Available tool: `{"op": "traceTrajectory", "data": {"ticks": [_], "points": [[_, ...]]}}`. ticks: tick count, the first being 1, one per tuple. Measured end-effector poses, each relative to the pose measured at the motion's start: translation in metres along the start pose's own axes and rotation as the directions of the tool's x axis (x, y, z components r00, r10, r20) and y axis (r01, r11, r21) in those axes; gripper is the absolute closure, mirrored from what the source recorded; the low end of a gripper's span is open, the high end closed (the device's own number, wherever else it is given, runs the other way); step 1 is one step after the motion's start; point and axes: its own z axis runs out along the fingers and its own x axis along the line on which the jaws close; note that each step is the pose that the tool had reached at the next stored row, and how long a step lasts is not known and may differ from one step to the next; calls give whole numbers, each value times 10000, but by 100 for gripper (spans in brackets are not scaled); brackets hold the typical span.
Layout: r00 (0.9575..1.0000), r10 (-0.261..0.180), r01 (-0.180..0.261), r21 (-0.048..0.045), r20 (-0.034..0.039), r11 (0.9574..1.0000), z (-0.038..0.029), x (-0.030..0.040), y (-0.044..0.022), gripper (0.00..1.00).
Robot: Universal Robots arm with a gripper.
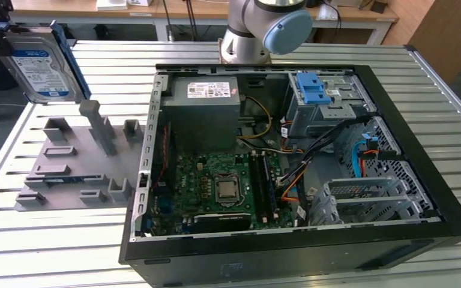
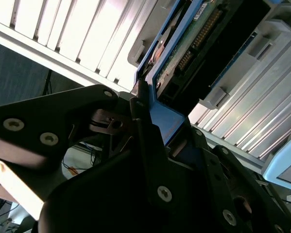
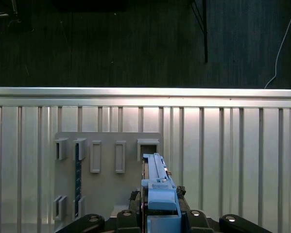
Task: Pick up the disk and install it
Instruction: 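Pick up the disk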
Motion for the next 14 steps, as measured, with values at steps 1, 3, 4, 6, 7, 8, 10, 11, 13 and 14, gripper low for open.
{"op": "traceTrajectory", "data": {"ticks": [1,3,4,6,7,8,10,11,13,14], "points": [[10000,0,0,0,1,10000,-8,0,0,64],[10000,0,0,2,3,10000,-22,0,0,64],[10000,0,0,2,4,10000,-30,0,0,64],[10000,0,0,3,7,10000,-45,-1,-1,64],[10000,0,0,2,8,10000,-53,-1,-1,64],[10000,0,0,2,9,10000,-61,-1,-1,64],[10000,0,0,3,10,10000,-77,-1,-1,64],[10000,0,0,3,11,10000,-85,-1,-1,64],[10000,0,0,2,13,10000,-102,-1,-1,64],[10000,0,0,3,14,10000,-109,-1,-1,64]]}}
